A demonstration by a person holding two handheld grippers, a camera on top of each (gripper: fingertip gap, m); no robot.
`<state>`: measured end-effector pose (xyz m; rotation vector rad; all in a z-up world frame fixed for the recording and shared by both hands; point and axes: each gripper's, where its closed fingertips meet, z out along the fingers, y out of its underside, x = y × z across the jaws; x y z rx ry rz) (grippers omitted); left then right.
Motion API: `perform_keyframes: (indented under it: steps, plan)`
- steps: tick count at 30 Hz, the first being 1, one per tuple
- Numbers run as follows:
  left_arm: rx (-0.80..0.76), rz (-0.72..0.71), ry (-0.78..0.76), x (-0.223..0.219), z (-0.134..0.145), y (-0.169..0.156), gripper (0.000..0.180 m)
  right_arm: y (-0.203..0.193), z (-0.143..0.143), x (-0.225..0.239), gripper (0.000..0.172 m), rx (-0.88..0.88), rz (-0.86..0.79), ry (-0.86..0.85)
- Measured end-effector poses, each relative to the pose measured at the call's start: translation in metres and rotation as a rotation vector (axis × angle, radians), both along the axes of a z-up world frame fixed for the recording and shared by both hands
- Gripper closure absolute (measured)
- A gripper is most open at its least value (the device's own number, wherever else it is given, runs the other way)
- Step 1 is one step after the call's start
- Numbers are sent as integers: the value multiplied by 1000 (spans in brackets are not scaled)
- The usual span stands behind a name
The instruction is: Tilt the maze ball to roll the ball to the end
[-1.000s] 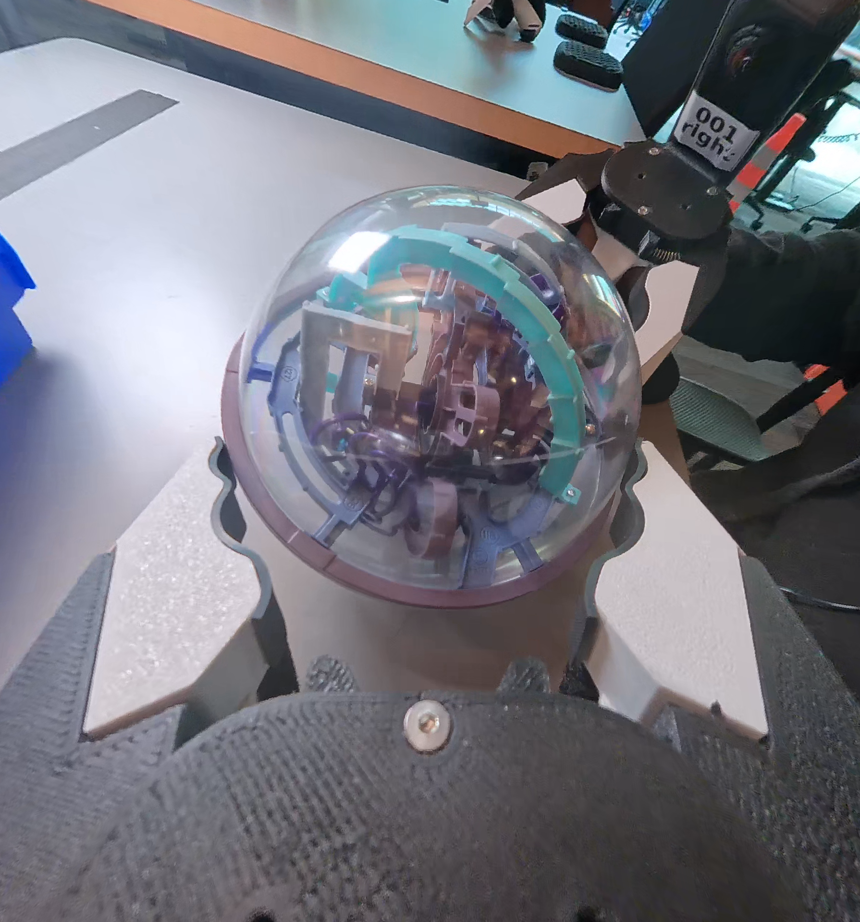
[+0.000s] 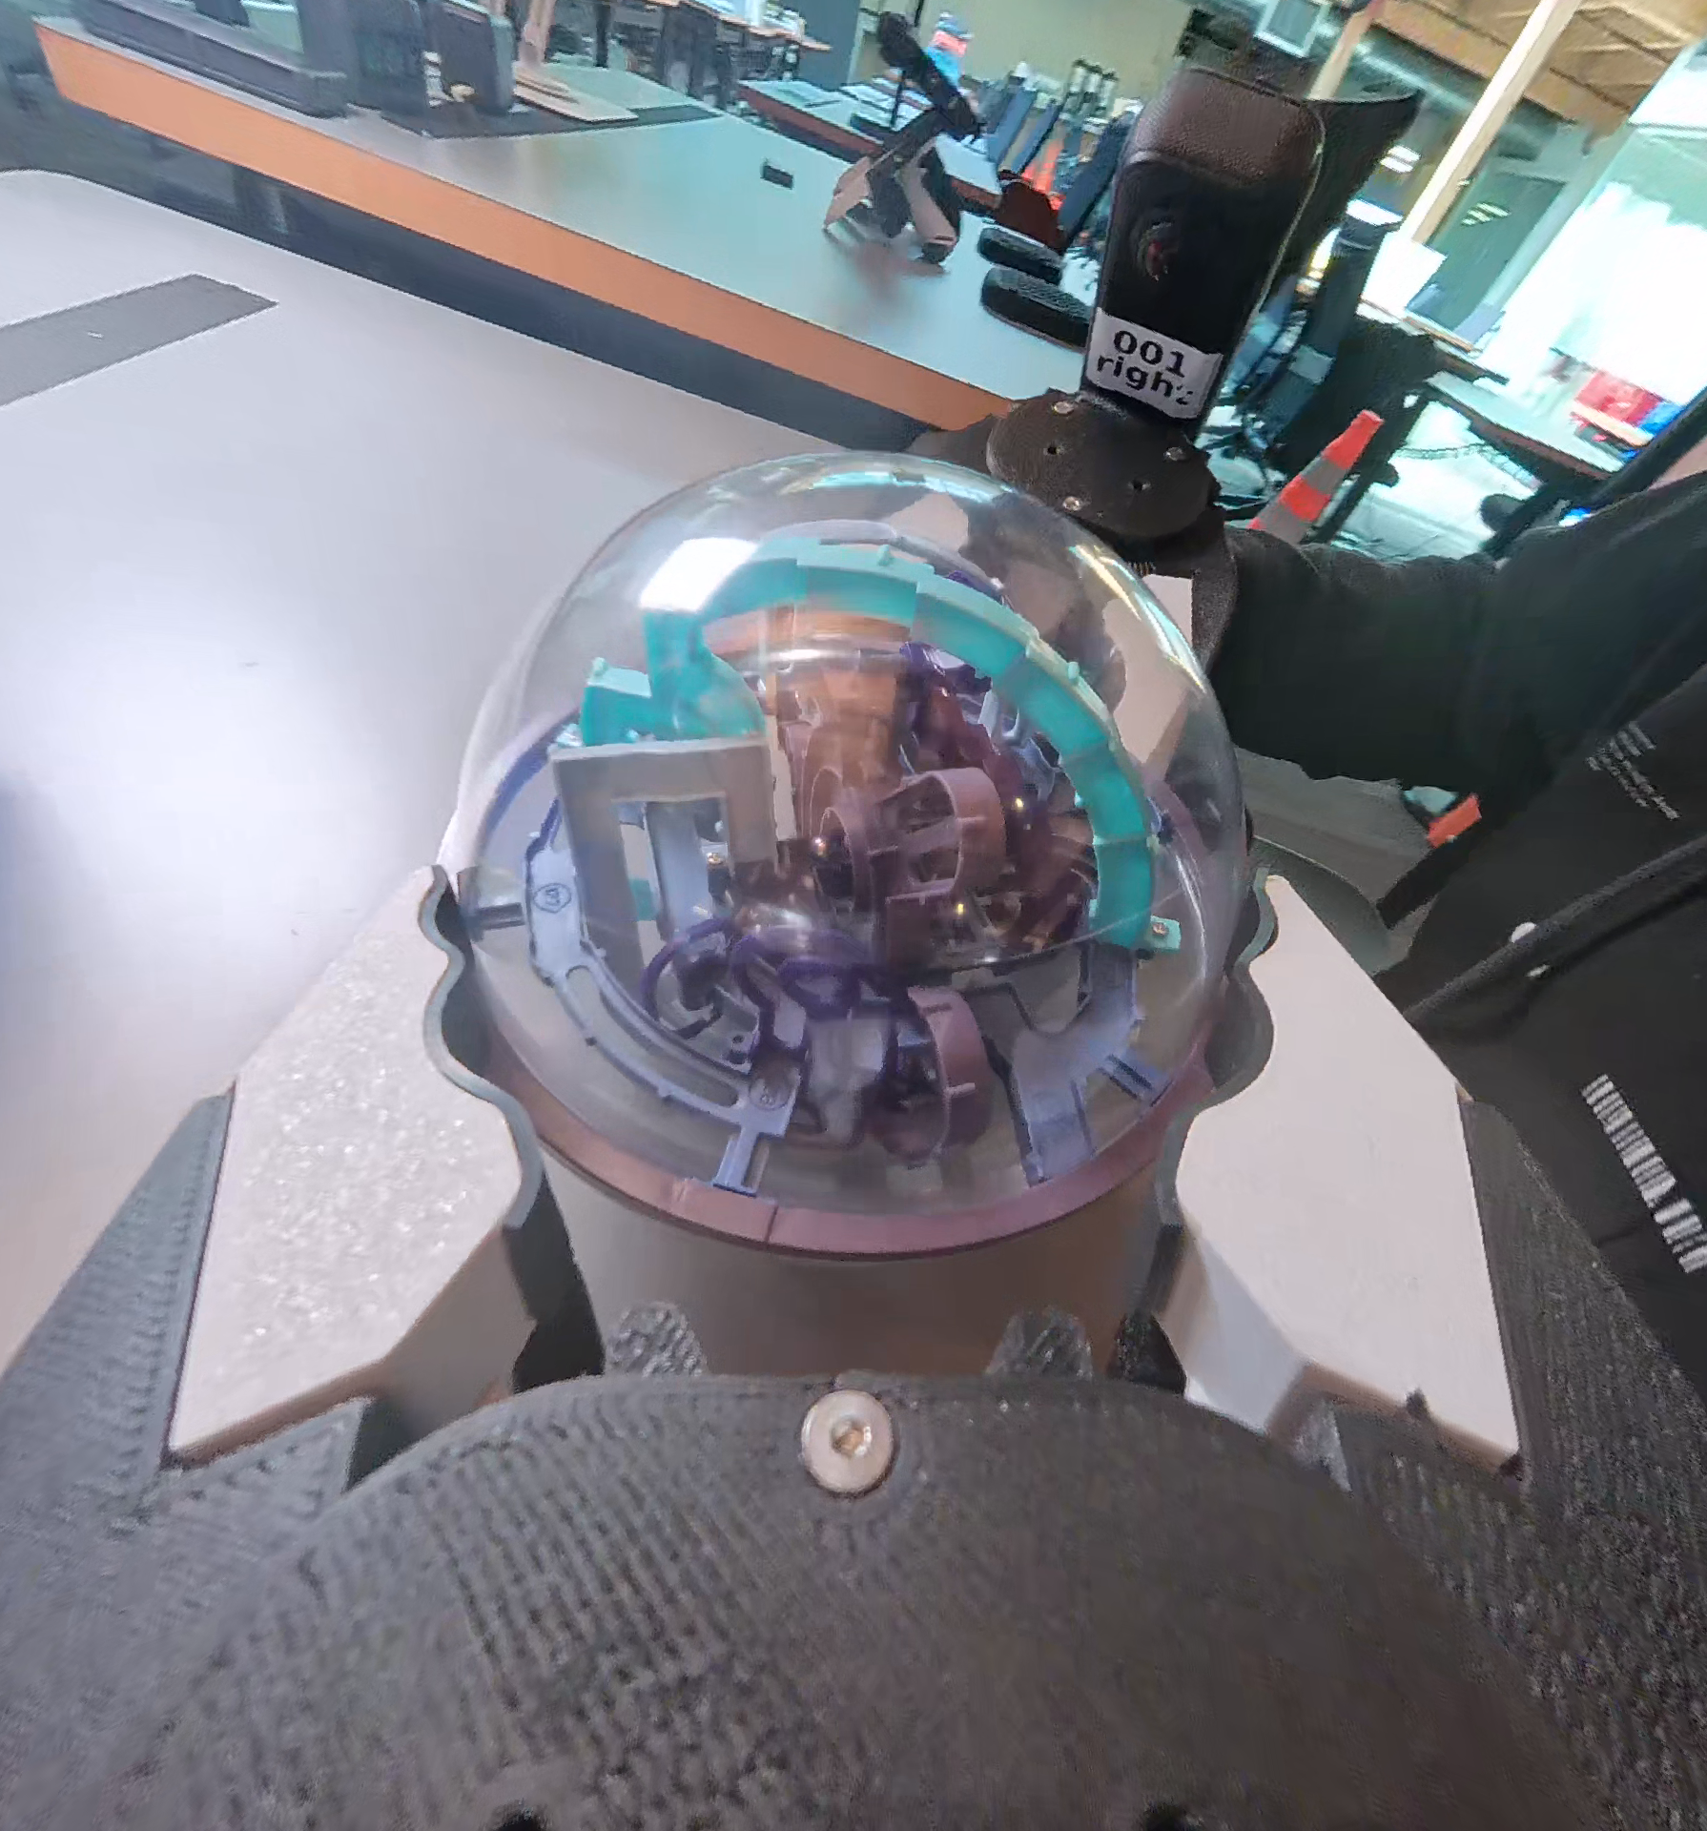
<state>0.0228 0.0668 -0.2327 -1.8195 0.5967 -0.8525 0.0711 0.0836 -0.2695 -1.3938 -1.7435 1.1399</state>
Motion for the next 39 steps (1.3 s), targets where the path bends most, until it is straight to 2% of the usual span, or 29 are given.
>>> perform_keyframes:
  steps: [6,12,16,21,22,24,26,27,28,31,32,33,34,39]
  plan:
    - [-26,183,18,-6,2,1,35,8,1,7,63,32,-65,-13]
    - [-45,330,28,-5,1,-1,35,-11,19,14,55,30,-151,22]
    - [-19,369,68,0,2,-3,36,-13,21,7,50,-14,-195,29]
    - [5,298,51,4,7,-20,41,-11,18,10,50,-26,-123,32]
    - [19,262,6,3,12,-24,42,-10,16,11,50,-12,-100,31]
    - [46,196,-91,-6,20,-30,59,-8,14,14,50,1,-60,25]
    - [57,169,-233,-24,31,-28,60,-6,15,14,52,0,-30,32]
    - [59,165,-287,-32,34,-24,54,-5,16,14,54,4,-15,38]
    - [46,152,-298,-38,31,-18,48,-4,17,13,56,9,-1,39]
    - [-26,55,-194,-35,-1,-3,36,-2,15,8,56,28,35,21]
    - [-71,-7,-221,-26,-5,-4,34,-3,15,7,55,29,45,13]
    - [-116,-79,-271,-17,-5,-9,42,-3,14,5,55,27,53,3]
    - [-141,-101,-288,-11,-7,-10,37,-4,14,4,55,23,59,-6]
    - [-112,-91,-230,-6,-16,-15,37,-2,11,5,56,-11,57,-33]
